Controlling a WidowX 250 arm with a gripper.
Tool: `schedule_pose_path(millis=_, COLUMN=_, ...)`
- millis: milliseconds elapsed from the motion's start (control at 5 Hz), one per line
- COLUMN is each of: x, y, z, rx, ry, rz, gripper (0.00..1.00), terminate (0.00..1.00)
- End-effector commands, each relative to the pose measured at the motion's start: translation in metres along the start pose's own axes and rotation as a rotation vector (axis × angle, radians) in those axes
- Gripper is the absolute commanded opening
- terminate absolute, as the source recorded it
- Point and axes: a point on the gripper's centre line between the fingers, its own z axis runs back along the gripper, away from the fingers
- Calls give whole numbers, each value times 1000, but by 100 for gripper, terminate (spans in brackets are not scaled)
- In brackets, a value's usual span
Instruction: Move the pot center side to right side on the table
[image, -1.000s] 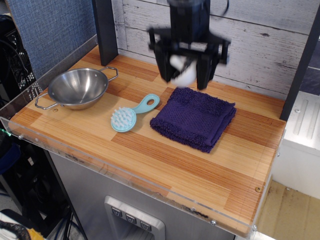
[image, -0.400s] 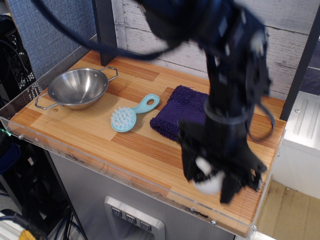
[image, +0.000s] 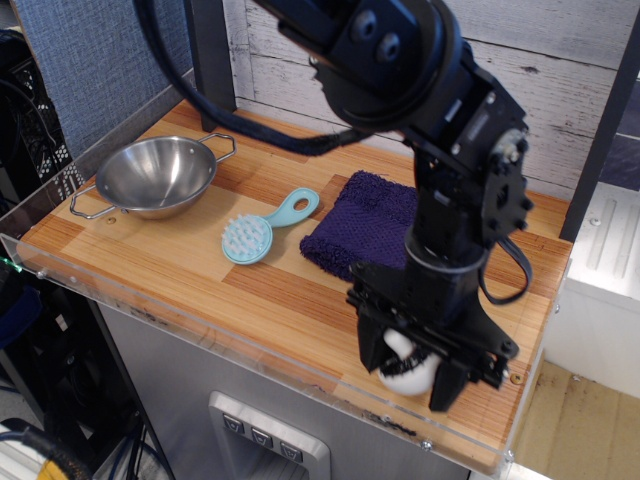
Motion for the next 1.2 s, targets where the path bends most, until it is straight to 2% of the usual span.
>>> schedule_pose_path(millis=0, x=12, y=15, z=10, rx=23, ry=-67, rz=26, gripper=0, terminate=0)
schedule_pose_path(millis=200, x=13, y=17, z=7, rx=-13, ry=-42, rz=19, gripper=100, terminate=0)
schedule_pose_path(millis=400, x=13, y=15, z=14, rx=-36, ry=-49, rz=18, gripper=100, terminate=0)
schedule_pose_path(millis=600, x=13, y=20, z=46, rx=-34, ry=-113, rz=62, gripper=100, terminate=0)
schedule_pose_path(millis=800, x=12, y=30, z=97, rx=-18, ry=-230, rz=108, gripper=100, terminate=0)
schedule_pose_path(millis=1000, x=6, y=47, z=144, rx=16, ry=-292, rz=147, gripper=100, terminate=0)
